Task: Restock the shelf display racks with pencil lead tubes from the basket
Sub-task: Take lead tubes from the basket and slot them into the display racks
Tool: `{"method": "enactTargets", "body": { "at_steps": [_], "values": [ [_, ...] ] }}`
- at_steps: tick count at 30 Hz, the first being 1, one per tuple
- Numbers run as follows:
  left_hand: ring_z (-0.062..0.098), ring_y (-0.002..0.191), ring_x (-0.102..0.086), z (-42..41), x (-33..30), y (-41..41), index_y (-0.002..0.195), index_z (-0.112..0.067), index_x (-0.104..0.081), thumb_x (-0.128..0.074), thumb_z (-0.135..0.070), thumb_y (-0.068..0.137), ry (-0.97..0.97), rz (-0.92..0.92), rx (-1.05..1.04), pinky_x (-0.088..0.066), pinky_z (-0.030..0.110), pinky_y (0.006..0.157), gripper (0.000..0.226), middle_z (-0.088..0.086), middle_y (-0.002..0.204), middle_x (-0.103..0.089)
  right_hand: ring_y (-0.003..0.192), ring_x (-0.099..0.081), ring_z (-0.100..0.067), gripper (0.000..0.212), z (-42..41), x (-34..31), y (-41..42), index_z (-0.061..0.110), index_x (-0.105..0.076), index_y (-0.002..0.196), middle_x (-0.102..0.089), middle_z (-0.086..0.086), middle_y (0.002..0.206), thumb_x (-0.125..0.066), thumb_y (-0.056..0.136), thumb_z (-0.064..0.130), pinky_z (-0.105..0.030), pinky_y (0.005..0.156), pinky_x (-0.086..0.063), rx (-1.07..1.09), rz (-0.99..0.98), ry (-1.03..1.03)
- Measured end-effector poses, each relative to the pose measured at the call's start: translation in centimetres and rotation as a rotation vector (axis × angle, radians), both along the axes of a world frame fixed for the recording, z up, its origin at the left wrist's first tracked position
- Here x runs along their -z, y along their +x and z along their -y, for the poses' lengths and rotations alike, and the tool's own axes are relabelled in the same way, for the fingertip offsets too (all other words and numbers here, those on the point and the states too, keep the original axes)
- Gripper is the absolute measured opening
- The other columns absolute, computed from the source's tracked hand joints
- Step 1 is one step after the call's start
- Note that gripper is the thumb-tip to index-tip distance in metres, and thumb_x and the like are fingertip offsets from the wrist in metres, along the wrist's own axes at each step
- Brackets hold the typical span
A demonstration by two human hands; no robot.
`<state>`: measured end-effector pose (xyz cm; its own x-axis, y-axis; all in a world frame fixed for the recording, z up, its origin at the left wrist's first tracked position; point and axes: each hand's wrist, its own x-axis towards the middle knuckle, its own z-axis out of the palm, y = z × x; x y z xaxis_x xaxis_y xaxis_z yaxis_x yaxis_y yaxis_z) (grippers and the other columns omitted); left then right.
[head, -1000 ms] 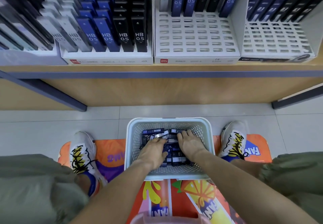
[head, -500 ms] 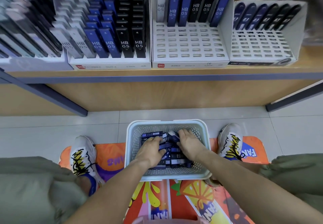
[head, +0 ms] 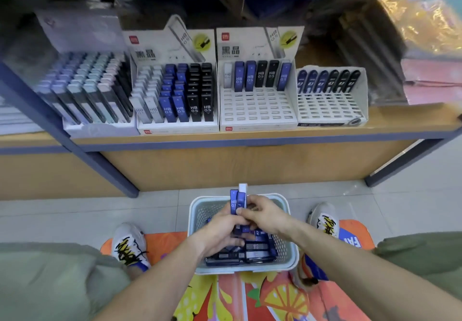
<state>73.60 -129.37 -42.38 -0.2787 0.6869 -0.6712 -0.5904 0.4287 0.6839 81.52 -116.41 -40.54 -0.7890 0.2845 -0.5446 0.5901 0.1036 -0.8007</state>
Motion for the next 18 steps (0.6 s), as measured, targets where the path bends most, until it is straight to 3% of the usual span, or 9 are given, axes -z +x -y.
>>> {"method": "enactTargets", "body": {
  "at_steps": [4, 7, 11, 13, 15, 18],
  "values": [
    [0.03, 0.072, -0.066, -1.2, -5.4, -1.5, 0.131, -0.02, -0.051, -0.052, 0.003, 0.099, 0.13, -0.078, -0.026, -0.043, 0.029, 0.053, 0.04, 0.022, 0.097, -0.07, 0.072, -0.067, -0.011, 0.016, -1.9, -6.3, -1.5, 0.02, -0.074, 0.107, -0.077, -0.001, 0.092, -0.067, 0.097, 0.029, -0.034, 0.073, -0.057, -0.074, -0.094, 0.17],
    [0.028, 0.07, -0.066, -2.2, -11.0, -3.3, 0.132, -0.013, -0.047, -0.052, 0.001, 0.102, 0.258, -0.148, -0.004, -0.044, 0.026, 0.047, 0.034, 0.024, 0.1, -0.065, 0.07, -0.064, -0.01, 0.016, -4.0, -12.5, -2.9, 0.017, -0.075, 0.093, -0.074, 0.002, 0.079, -0.067, 0.098, 0.03, -0.029, 0.074, -0.054, -0.112, -0.16, 0.135],
    [0.026, 0.071, -0.063, -3.1, -18.3, -5.8, 0.135, -0.007, -0.047, -0.052, -0.005, 0.103, 0.376, -0.271, 0.028, -0.048, 0.028, 0.052, 0.032, 0.016, 0.093, -0.063, 0.071, -0.062, -0.013, 0.031, -6.2, -20.2, -4.6, 0.003, -0.071, 0.088, -0.069, -0.013, 0.076, -0.066, 0.099, 0.032, -0.026, 0.073, -0.049, -0.123, -0.307, 0.112],
    [0.026, 0.072, -0.063, -3.4, -21.0, -6.9, 0.135, -0.005, -0.046, -0.052, -0.006, 0.103, 0.414, -0.334, 0.046, -0.05, 0.029, 0.055, 0.032, 0.016, 0.093, -0.064, 0.067, -0.062, -0.011, 0.026, -6.6, -22.9, -5.4, -0.001, -0.068, 0.091, -0.068, -0.01, 0.077, -0.065, 0.099, 0.024, -0.02, 0.065, -0.049, -0.128, -0.368, 0.101],
    [0.027, 0.074, -0.064, -3.7, -23.0, -7.8, 0.135, -0.002, -0.044, -0.05, -0.006, 0.104, 0.423, -0.384, 0.062, -0.053, 0.03, 0.058, 0.032, 0.016, 0.094, -0.063, 0.069, -0.064, -0.006, 0.017, -7.0, -24.8, -6.2, 0.008, -0.067, 0.102, -0.071, -0.003, 0.081, -0.071, 0.095, 0.023, -0.018, 0.064, -0.049, -0.107, -0.412, 0.185],
    [0.028, 0.082, -0.065, -4.1, -24.7, -9.2, 0.135, -0.002, -0.046, -0.05, -0.009, 0.105, 0.415, -0.426, 0.073, -0.053, 0.031, 0.063, 0.031, 0.014, 0.092, -0.064, 0.075, -0.069, -0.006, 0.038, -8.0, -26.5, -7.4, 0.024, -0.056, 0.12, -0.077, -0.001, 0.086, -0.078, 0.089, 0.022, -0.017, 0.065, -0.052, -0.057, -0.457, 0.2]
  ]
}}
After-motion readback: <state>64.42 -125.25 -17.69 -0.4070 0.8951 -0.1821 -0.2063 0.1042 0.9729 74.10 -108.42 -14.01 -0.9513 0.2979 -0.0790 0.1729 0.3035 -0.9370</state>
